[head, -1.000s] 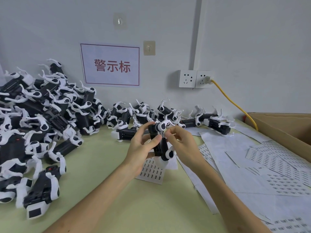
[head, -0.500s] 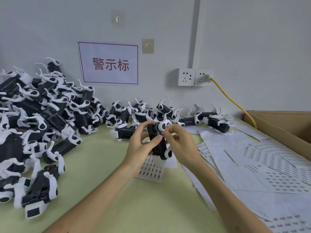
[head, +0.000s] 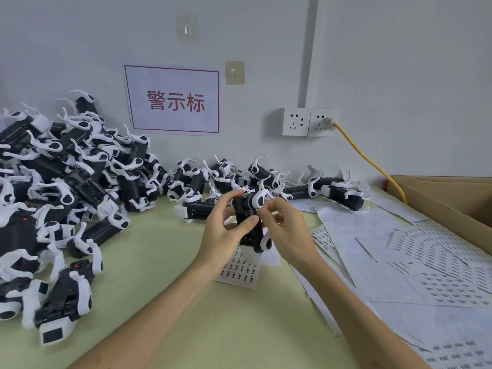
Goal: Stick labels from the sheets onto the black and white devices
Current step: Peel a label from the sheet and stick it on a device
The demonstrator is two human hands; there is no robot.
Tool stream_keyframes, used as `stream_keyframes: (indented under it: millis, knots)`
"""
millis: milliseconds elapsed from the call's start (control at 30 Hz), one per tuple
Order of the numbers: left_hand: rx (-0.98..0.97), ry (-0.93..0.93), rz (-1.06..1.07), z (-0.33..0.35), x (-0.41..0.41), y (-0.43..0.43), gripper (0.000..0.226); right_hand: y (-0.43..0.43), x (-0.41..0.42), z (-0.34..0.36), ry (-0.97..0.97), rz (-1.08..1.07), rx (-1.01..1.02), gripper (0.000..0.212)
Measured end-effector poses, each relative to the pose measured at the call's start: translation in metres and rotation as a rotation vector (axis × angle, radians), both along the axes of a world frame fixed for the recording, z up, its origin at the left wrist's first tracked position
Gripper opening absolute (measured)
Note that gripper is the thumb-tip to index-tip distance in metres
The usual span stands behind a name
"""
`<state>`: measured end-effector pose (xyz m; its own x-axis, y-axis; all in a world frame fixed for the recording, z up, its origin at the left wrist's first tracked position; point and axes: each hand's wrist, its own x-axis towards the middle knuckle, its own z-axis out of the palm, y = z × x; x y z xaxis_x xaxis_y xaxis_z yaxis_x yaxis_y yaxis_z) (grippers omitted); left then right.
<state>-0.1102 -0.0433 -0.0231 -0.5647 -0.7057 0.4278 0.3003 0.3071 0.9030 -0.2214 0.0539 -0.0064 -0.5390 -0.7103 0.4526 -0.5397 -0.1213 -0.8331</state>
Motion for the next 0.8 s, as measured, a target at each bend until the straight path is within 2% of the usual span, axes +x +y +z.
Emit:
stream_keyframes:
  millis: [333,600,800]
  knots:
    - [-0.037,-0.009,-0.026,-0.0007,0.0020,-0.0063,0.051,0.0016,0.0006,-0.0007,-0.077,0.012,-0.036,0.015]
    - [-0.016,-0.026,-0.085,0.0014,0.0029,-0.0059,0.048,0.0009,0.0003,0.0000,-0.047,-0.021,-0.085,0.017]
    - [0.006,-0.047,-0.114,0.0050,0.0041,-0.0034,0.050,0.0047,-0.0041,0.0044,-0.243,0.072,-0.134,0.018]
